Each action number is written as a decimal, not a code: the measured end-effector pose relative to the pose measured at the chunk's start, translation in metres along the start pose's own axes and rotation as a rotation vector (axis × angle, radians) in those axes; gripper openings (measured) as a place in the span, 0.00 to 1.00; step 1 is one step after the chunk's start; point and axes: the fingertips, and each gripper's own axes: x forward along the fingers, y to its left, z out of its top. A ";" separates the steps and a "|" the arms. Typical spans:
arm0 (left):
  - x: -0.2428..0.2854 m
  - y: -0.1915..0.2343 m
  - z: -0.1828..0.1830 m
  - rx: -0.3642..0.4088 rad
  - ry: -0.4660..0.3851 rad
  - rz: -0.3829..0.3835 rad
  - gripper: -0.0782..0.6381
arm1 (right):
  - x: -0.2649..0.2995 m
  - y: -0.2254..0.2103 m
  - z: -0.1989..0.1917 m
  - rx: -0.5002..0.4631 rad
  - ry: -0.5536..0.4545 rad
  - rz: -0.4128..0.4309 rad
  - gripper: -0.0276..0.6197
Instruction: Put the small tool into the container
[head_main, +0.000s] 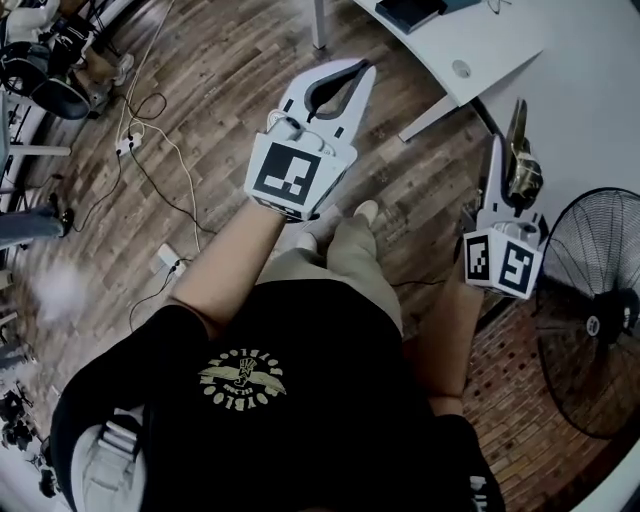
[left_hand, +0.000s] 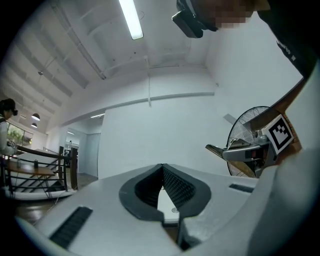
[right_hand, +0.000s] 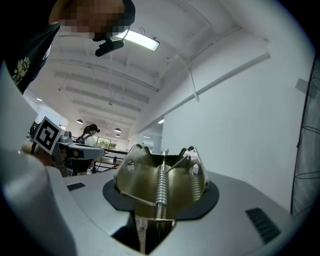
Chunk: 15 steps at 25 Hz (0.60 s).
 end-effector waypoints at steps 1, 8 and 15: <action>0.007 0.000 -0.001 -0.007 0.002 0.004 0.12 | 0.004 -0.002 -0.002 0.002 0.002 0.007 0.30; 0.051 0.010 -0.008 -0.017 0.003 0.032 0.12 | 0.045 -0.017 -0.017 0.011 0.029 0.081 0.30; 0.100 0.017 -0.023 -0.028 0.015 0.051 0.12 | 0.093 -0.040 -0.030 0.035 0.038 0.139 0.30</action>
